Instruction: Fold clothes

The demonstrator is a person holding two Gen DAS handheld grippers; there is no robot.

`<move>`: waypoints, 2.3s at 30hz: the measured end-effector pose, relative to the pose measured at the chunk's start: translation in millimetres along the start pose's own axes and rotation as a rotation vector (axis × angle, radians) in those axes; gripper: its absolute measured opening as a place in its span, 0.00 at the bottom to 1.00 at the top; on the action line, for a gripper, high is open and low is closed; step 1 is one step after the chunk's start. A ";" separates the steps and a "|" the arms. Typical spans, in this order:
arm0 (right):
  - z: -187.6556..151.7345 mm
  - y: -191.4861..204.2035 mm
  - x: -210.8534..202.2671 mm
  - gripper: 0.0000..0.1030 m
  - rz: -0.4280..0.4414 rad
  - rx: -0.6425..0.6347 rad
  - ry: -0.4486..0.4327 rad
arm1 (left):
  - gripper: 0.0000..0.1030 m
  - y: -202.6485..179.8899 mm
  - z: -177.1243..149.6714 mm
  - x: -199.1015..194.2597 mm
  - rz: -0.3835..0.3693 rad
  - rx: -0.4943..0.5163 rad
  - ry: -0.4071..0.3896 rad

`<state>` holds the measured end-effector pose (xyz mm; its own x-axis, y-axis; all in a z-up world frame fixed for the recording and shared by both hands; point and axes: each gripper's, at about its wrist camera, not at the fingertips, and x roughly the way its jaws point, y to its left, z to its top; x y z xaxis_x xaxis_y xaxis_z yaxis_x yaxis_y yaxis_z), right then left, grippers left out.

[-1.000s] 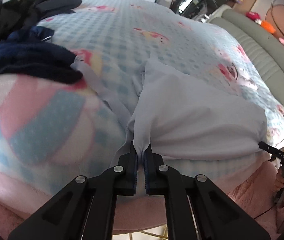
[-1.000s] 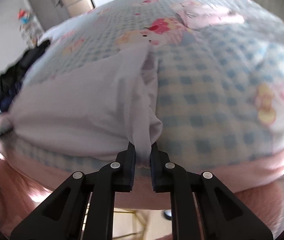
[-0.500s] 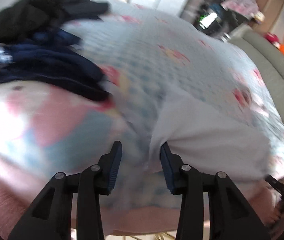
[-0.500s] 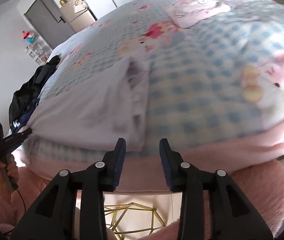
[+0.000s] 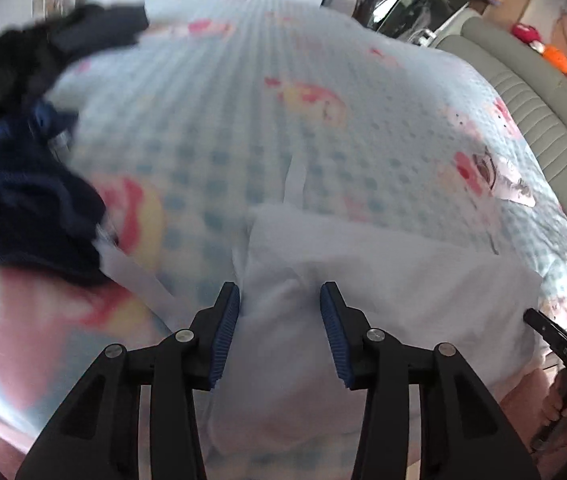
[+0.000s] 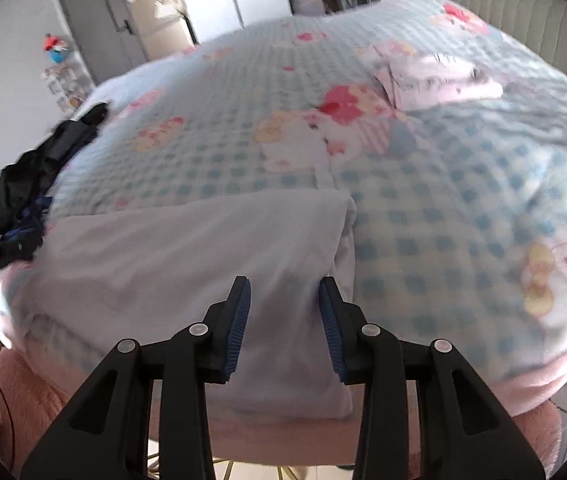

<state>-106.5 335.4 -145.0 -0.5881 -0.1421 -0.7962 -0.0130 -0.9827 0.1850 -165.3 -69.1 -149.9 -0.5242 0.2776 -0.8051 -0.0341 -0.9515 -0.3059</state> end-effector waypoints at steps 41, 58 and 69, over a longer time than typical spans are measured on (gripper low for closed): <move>56.6 -51.8 39.0 0.67 0.224 0.165 -0.029 | 0.55 62.7 -5.0 -3.9 -0.251 -0.210 -0.031; 62.2 -28.2 60.6 0.20 0.294 0.065 0.071 | 0.23 -16.4 25.0 11.5 -0.044 0.108 -0.012; 62.5 -64.8 65.6 0.51 0.118 0.185 0.022 | 0.50 1.5 18.3 -20.9 0.010 0.061 -0.157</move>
<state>-194.8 397.1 -173.3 -0.5762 -0.2592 -0.7751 -0.0944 -0.9209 0.3782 -169.9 -78.8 -124.2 -0.6511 0.2482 -0.7172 -0.0774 -0.9618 -0.2626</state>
